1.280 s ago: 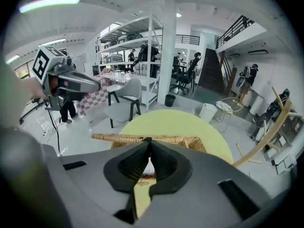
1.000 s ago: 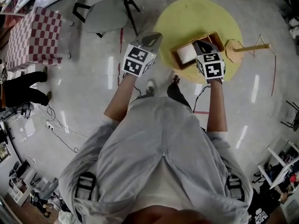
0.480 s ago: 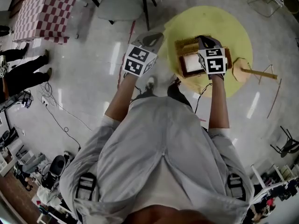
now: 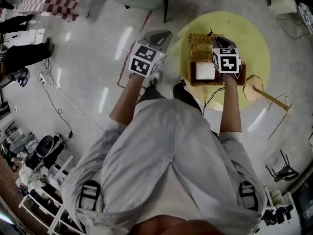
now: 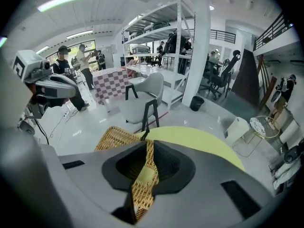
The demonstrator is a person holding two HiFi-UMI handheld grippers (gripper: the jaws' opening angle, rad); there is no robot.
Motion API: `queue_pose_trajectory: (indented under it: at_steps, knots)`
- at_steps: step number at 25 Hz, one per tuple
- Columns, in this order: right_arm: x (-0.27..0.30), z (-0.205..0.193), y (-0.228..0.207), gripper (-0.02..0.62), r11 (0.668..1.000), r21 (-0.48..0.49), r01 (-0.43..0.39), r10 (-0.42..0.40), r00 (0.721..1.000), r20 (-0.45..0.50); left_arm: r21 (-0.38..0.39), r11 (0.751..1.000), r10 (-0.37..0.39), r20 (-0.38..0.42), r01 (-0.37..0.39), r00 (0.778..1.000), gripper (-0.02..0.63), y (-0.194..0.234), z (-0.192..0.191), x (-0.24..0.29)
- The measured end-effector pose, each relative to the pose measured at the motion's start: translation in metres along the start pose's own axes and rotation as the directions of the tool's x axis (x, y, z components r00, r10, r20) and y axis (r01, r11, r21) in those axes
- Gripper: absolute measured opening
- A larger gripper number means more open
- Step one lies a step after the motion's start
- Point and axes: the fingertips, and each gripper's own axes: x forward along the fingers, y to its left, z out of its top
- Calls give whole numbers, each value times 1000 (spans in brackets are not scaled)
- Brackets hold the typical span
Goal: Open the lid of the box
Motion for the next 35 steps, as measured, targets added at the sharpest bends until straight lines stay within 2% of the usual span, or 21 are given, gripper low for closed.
queue_pose_trajectory:
  at_steps: [3,9,14,19,24,35]
  knots:
    - [6,-3,-5,107,1000,17,-10,11,1000,-14,-15,1000,17,-11,-17,1000,29,2,-6,0]
    - [7,-2,-12,107,999,42,-1,1,1000,-2,-21,1000,22,-16,-22,1000,29,4,-9,2]
    - [-7,3,-13,106,996,74,48,-50,998,24,-2,1000,-10,-9,10,1000,29,5,-6,-2]
    - [-36,6,-18,83,985,118,128,-135,989,53,29,998,-62,11,61,998,29,-1,4,-7]
    - [-72,10,-16,69,964,167,205,-222,971,89,49,990,-131,43,129,990,29,-5,15,-16]
    - [-151,30,7,41,913,231,337,-381,907,181,172,961,-235,102,216,967,29,-8,47,-40]
